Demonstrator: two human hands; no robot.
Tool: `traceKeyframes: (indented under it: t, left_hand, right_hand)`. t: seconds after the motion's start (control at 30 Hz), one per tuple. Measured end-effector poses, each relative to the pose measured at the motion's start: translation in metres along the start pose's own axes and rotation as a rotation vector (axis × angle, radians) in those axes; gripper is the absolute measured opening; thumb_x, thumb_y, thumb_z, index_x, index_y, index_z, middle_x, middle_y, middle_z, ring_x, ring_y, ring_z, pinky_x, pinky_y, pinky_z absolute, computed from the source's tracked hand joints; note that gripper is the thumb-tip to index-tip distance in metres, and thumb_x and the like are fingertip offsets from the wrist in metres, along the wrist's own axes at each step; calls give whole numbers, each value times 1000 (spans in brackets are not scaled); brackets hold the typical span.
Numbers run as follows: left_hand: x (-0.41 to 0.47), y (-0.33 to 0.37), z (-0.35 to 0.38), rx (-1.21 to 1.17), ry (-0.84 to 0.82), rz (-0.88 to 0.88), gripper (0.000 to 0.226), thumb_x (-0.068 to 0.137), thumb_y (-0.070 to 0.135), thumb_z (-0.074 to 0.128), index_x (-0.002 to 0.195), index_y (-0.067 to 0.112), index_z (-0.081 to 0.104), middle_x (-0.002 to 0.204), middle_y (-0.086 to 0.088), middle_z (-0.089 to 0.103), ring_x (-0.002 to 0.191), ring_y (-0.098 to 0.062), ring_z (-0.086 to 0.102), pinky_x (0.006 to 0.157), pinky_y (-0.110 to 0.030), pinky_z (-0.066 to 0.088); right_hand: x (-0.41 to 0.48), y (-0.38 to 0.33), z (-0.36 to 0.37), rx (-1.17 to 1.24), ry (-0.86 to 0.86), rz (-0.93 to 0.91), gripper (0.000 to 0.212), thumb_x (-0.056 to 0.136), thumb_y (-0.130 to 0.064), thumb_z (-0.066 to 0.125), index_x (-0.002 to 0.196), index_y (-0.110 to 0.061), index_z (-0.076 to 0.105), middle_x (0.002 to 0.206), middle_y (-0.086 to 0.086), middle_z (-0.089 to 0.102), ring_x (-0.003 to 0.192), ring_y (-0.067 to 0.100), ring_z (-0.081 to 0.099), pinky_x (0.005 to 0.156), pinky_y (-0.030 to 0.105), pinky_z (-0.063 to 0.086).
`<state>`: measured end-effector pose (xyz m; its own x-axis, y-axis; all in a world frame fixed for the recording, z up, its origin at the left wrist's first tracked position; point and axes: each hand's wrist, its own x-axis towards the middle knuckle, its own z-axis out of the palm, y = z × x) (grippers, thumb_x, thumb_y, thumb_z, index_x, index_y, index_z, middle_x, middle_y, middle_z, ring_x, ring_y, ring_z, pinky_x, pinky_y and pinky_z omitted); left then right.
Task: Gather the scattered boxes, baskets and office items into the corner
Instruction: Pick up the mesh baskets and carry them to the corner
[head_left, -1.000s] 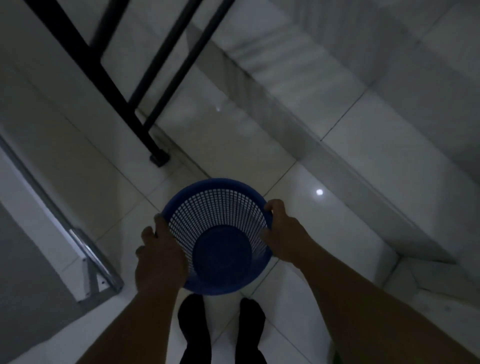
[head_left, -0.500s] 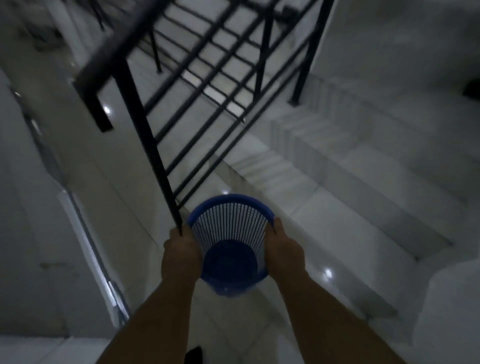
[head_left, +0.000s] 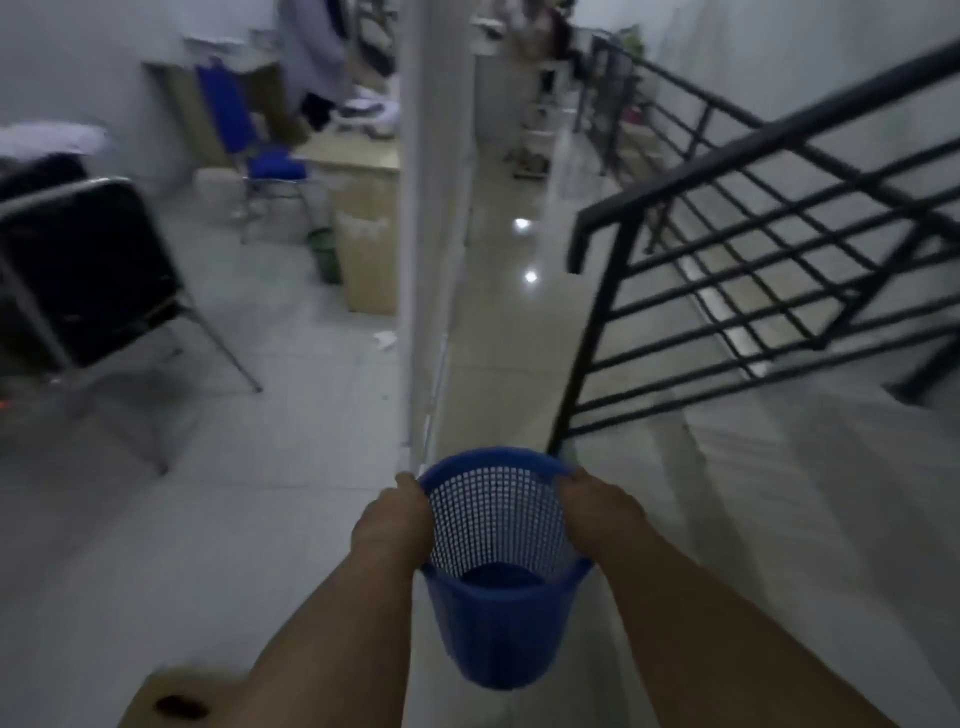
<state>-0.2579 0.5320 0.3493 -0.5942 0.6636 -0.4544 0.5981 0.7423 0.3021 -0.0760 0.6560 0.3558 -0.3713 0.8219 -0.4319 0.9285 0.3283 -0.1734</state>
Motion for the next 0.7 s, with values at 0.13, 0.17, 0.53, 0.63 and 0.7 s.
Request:
traceKeyframes:
  t: [0.13,0.17,0.53,0.63,0.7]
  left_hand:
    - [-56,-121,-26,-29,9,-222,47,88,14,61,132,13,45,128,-9,57,112,-25,58,86,-32,48]
    - [-77,-157,-31,-62,13,-282,47,88,15,61,132,14,46,127,-8,58,110,-24,59,86,-31,48]
    - [-384,-528,-69,-295,351,-920,37,92,10,52,129,12,52,125,-9,60,111,-25,59,89,-35,48]
    - [-465,-594,-59,-365,440,-1087,35,93,11,49,127,12,53,126,-9,59,113,-27,59,90,-35,48]
    - [-514,-633,-44,-406,479,-1197,34,93,13,47,127,12,52,126,-11,57,113,-28,58,91,-37,48]
  right_hand:
    - [-23,-112,37,-172,-120,-203,36,96,-25,43,127,-12,56,130,11,56,115,30,56,96,38,48]
    - [-36,-147,50,-207,-140,-270,36,94,-28,44,124,-13,58,129,10,58,115,30,57,96,37,48]
    - [-350,-510,208,-694,-112,-1084,51,93,-15,48,143,-16,37,136,5,51,115,27,57,94,38,48]
    - [-437,-573,255,-759,-73,-1319,48,94,-17,47,142,-19,40,138,2,47,115,26,57,94,40,50]
    - [-490,-609,290,-779,-89,-1440,46,94,-19,45,140,-21,43,140,0,46,116,26,56,95,41,49]
